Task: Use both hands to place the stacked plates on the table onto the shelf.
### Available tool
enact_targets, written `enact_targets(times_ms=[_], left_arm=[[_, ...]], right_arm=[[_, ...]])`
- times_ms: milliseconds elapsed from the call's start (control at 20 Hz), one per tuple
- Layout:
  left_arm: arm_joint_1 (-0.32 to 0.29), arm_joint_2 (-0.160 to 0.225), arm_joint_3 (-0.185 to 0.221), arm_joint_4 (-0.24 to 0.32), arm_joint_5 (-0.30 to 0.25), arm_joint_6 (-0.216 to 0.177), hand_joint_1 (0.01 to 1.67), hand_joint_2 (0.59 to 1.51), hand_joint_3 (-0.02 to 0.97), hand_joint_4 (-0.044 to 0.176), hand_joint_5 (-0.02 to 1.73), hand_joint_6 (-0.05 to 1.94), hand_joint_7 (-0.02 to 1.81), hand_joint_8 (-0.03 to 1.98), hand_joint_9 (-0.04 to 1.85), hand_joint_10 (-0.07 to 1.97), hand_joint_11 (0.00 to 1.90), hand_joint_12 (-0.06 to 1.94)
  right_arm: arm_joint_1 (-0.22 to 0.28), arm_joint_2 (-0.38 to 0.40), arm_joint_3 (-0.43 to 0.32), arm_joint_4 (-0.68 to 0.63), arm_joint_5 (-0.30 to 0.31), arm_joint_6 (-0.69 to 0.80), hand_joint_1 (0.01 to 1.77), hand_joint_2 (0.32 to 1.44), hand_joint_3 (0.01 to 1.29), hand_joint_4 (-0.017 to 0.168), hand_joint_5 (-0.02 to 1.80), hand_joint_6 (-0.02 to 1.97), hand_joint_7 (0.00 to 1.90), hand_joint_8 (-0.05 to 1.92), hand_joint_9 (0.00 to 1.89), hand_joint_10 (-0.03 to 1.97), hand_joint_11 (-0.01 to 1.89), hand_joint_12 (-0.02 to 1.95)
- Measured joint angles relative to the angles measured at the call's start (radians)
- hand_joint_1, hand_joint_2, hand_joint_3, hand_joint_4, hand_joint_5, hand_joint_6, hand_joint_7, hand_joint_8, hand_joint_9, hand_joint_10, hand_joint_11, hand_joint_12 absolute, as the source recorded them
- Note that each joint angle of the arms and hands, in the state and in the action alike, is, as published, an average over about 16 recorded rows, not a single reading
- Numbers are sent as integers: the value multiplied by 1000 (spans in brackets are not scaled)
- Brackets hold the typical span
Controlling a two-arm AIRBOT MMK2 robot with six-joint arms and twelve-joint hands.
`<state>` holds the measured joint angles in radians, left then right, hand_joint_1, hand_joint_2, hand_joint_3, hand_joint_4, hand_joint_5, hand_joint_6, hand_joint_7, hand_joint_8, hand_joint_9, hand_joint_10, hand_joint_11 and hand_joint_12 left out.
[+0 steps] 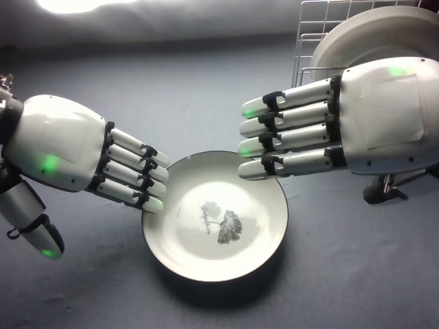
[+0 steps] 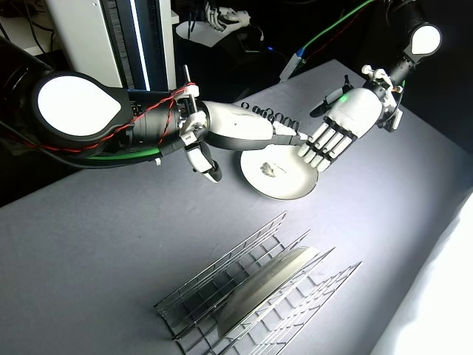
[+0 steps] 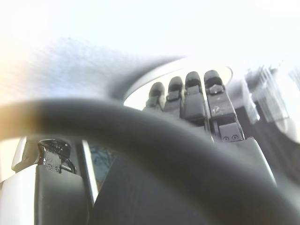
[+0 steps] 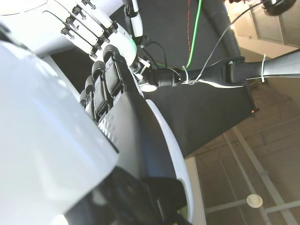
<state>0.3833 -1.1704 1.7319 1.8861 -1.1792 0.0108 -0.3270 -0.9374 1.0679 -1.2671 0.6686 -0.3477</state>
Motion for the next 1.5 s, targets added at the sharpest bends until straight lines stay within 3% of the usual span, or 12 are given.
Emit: enact_targets(times_ms=[850, 1500], left_arm=[[127, 8, -19, -67, 57, 36, 23, 1116, 5, -10, -12, -27, 0, -3, -13, -21, 16, -14], [146, 12, -27, -77, 68, 45, 22, 1117, 6, -13, -13, -33, 0, -5, -12, -18, 18, -16]], right_arm=[[-14, 1, -17, 8, -17, -8, 1153, 852, 13, 5, 19, 18, 20, 10, 22, 16, 20, 2], [-43, -125, -17, 130, -152, -11, 1157, 857, 13, 5, 20, 17, 20, 11, 22, 16, 22, 30]])
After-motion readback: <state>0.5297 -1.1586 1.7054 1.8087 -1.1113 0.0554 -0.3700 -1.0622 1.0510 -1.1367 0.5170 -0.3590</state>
